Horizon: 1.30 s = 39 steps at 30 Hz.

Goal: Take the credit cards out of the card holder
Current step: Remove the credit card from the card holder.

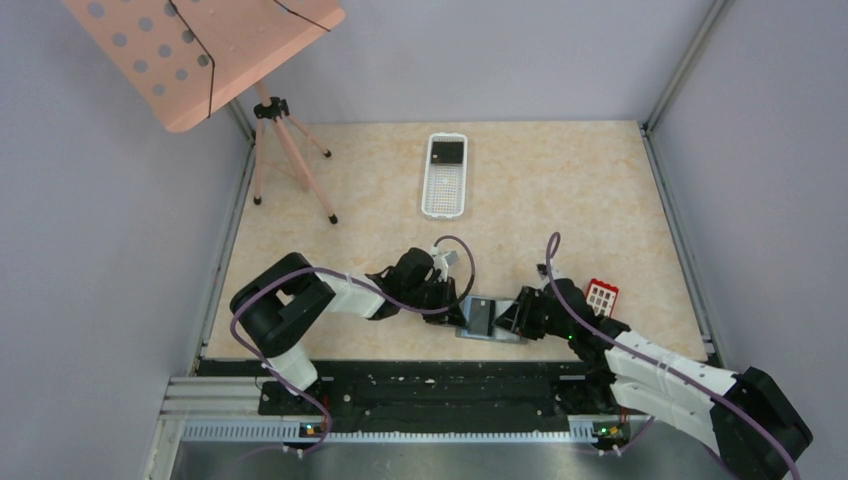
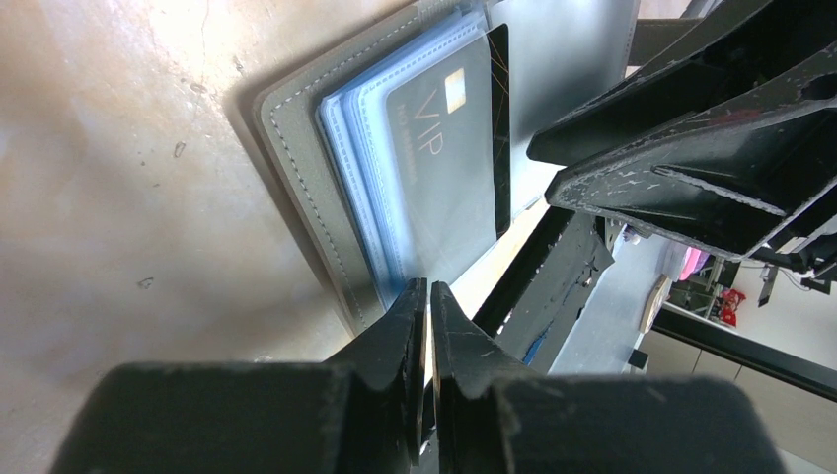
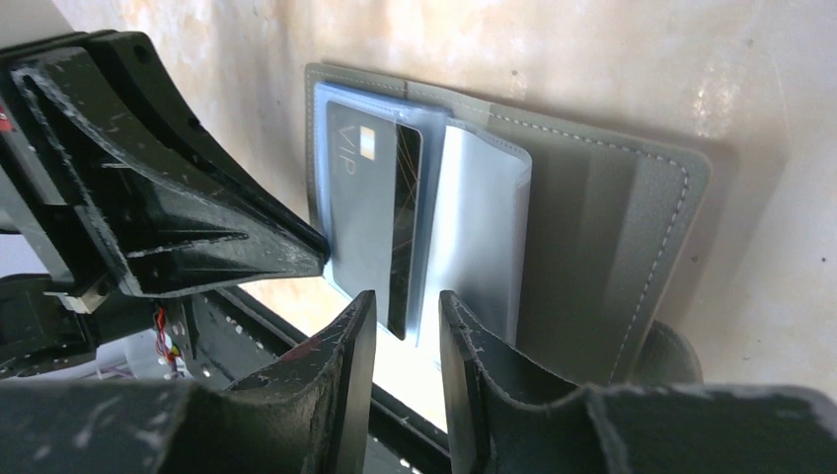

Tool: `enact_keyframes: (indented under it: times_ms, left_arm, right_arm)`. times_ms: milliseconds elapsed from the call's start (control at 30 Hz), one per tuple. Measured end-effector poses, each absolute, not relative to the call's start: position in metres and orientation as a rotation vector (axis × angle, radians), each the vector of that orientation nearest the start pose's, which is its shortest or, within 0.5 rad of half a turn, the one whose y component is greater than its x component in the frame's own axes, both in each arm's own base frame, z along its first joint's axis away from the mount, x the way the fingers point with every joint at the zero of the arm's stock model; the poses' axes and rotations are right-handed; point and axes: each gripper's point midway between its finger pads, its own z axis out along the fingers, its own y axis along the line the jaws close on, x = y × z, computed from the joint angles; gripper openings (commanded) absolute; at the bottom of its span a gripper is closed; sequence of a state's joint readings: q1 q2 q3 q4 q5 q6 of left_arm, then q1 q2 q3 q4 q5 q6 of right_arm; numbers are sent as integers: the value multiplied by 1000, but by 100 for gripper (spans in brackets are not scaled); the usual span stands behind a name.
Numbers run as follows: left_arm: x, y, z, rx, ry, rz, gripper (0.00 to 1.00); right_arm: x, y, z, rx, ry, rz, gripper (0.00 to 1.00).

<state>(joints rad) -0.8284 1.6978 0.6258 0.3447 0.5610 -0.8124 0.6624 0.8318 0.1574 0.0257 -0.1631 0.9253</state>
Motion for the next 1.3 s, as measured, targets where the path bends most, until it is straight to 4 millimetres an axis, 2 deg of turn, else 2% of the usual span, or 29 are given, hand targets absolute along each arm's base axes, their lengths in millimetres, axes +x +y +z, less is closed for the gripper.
enact_keyframes:
  times_ms: [233,533,1300]
  left_arm:
    - [154,-344,29,359,2612,-1373,11]
    - [154,-343,29,360,2609,-1374,11]
    - [153,-343,29,361,2599,-1388,12]
  right_arm:
    - [167,207,45,200,2355,1023,26]
    - [169,208,31,199,2394,994,25]
    - [176,212,28,187,2382,995,23]
